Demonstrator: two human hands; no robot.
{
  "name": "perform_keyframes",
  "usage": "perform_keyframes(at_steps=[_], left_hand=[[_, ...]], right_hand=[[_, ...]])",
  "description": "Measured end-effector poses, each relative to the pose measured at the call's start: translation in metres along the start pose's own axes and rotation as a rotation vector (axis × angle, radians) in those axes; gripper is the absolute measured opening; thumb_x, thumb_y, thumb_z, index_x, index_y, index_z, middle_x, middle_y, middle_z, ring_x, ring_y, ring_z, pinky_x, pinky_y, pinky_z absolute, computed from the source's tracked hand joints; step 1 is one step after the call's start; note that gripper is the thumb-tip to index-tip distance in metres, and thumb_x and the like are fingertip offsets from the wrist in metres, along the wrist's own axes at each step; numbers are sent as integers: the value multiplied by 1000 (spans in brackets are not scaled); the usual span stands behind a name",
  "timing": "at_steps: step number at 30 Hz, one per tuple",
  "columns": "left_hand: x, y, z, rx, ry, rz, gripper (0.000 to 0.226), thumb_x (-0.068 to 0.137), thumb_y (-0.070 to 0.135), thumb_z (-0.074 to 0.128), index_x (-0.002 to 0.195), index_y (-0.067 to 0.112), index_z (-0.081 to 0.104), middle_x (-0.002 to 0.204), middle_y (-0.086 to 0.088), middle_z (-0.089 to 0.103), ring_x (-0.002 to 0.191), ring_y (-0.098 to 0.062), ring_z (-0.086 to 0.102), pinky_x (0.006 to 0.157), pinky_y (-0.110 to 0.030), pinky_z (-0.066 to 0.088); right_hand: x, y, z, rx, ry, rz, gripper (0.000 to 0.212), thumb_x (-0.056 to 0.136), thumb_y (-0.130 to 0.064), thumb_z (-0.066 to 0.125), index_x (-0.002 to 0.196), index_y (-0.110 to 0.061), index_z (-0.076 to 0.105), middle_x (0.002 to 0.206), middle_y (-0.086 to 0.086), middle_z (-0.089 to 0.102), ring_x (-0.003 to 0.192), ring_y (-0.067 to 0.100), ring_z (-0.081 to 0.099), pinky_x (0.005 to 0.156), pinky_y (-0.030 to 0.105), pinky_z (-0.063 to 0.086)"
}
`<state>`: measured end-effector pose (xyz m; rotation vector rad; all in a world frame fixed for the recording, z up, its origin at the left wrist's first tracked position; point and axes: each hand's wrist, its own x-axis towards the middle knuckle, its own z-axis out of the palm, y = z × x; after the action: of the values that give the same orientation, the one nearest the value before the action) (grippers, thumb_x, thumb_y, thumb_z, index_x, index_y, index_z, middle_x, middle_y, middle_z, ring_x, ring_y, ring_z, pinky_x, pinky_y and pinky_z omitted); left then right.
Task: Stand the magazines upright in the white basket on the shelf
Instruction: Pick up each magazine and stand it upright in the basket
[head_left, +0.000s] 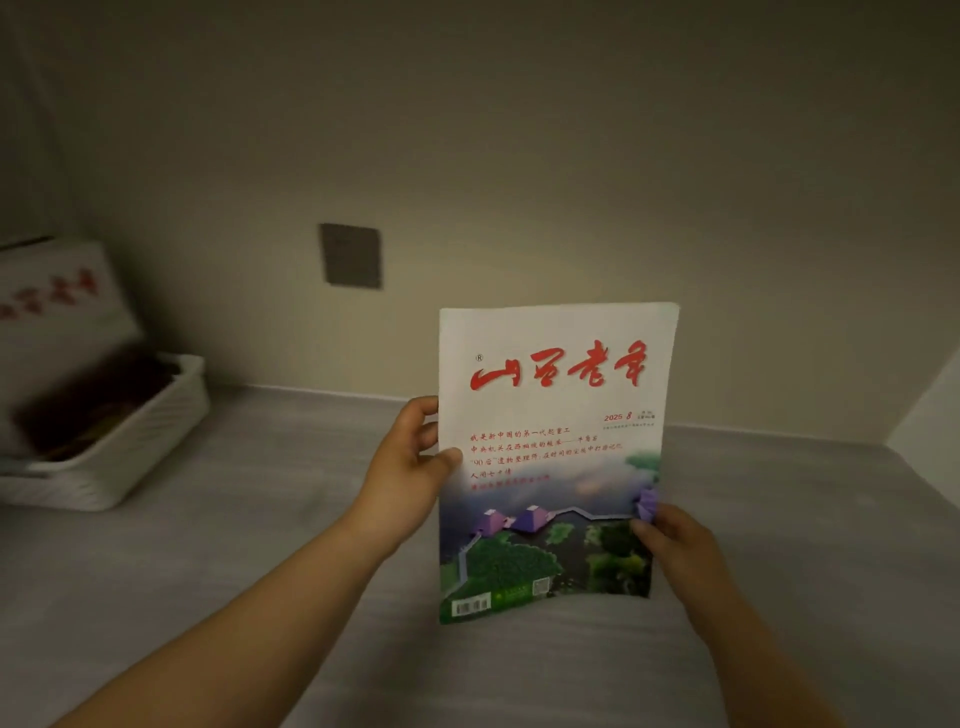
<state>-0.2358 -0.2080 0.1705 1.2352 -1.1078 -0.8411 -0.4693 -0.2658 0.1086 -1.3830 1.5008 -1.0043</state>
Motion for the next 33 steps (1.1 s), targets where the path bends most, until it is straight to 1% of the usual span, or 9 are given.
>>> perform_keyframes(at_steps=[5,9,12,14,16,18,24,28,33], left_hand=[[-9,9,-134,117,200,81,36,87,3,49,78,38,44,84,24,52,83,-3,52,58,-13,49],[-7,17,-232,191,423,156,22,82,4,57,78,25,55,84,14,59,74,0,54,57,-6,48],[-4,19,-292,187,539,167,22,80,3,60,75,25,60,78,14,61,74,-5,57,64,-14,48],[-3,20,-324,186,580,169,27,79,2,61,68,26,58,72,15,59,69,-5,57,59,-17,49],[0,21,-352,184,623,175,19,79,0,61,71,18,58,73,8,60,70,-11,57,56,-15,48],[4,23,-377,168,655,167,14,79,0,61,75,13,57,78,2,61,75,-14,58,57,-13,47],[15,13,-416,89,706,152,29,80,-1,59,64,23,53,82,-3,62,79,-17,58,70,-27,48],[25,5,-427,70,708,175,31,81,1,58,63,25,50,70,11,58,67,-1,54,53,-7,47],[45,1,-430,50,658,175,29,82,-1,57,64,22,50,71,13,57,68,5,53,51,0,45]], right_hand=[[-18,-56,137,10,-86,-25,19,83,3,56,99,6,64,100,17,65,87,26,58,78,33,42],[-24,-100,235,-9,-162,-114,13,85,0,54,93,3,64,65,9,59,51,11,55,49,13,41],[-29,-125,297,37,-192,-134,16,85,5,51,98,2,60,63,7,57,34,-1,53,36,7,40],[-34,-141,331,61,-212,-162,16,86,8,48,98,6,59,76,16,61,39,2,58,46,11,49],[-38,-159,357,29,-221,-207,13,85,7,48,89,1,59,84,23,62,58,18,64,70,30,56],[-39,-180,376,-12,-207,-246,12,85,4,50,88,-1,60,88,23,64,78,33,63,87,50,50],[-29,-241,435,-79,-168,-362,25,85,-5,51,108,-2,60,112,19,63,98,33,57,76,31,38],[-21,-259,473,17,-197,-317,29,84,-3,50,111,-1,56,113,21,61,106,38,55,77,31,39],[-3,-276,502,93,-239,-272,43,83,0,50,125,-4,46,128,18,54,117,35,50,101,41,43]])
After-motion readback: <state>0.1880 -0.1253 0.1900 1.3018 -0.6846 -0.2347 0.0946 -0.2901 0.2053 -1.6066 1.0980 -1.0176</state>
